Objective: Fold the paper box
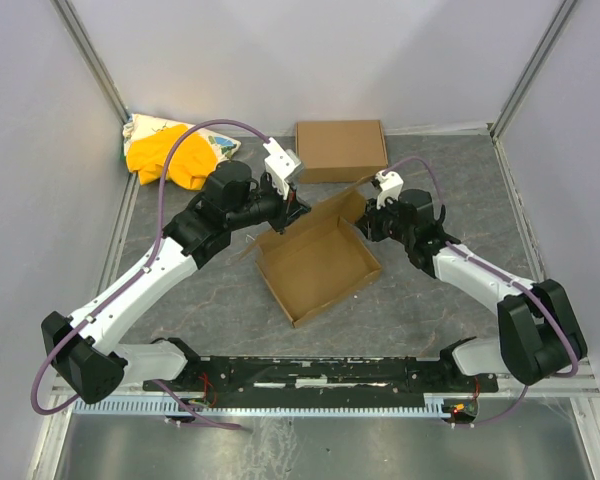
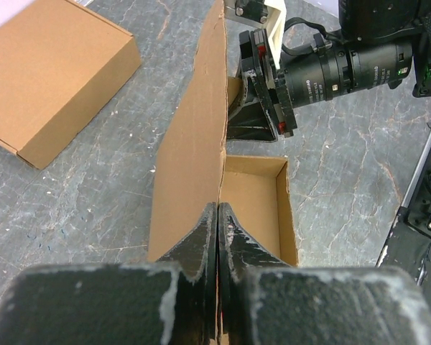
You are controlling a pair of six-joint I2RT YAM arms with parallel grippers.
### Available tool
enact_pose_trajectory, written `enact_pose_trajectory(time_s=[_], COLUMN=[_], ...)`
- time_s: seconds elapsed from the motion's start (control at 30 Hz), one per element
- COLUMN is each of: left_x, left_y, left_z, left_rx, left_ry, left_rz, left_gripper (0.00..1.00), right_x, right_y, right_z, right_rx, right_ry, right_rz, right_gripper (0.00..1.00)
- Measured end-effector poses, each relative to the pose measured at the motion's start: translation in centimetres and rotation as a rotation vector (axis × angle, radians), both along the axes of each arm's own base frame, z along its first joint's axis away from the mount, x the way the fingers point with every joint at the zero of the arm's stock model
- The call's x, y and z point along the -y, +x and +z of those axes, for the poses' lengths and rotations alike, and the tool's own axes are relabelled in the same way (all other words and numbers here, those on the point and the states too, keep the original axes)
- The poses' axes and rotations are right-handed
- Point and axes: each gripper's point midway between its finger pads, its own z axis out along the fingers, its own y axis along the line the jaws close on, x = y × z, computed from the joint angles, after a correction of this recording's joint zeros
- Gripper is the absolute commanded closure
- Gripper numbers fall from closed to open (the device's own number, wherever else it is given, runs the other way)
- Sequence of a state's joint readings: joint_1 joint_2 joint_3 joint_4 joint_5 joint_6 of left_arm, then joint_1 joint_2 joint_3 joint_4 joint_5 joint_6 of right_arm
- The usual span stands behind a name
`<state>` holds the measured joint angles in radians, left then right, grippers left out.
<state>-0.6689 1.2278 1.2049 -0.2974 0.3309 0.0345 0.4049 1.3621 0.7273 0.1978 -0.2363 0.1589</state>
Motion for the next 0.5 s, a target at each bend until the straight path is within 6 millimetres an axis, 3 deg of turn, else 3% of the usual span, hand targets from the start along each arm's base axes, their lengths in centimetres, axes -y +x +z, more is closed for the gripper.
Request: enact_pose_trajectory(time_s=[0.5], left_x=[0.2], left_y=[0.16], left_z=[0.17], left_rx=[0.0], left_ry=[-0.013], left_rz=[0.003], left_gripper=[0.97], right_x=[-0.13], right_y=[-0.7], right_z=[0.68], right_rx=[-0.014], right_ry=[0.012], right_rz=[0.018], right_gripper=[0.79])
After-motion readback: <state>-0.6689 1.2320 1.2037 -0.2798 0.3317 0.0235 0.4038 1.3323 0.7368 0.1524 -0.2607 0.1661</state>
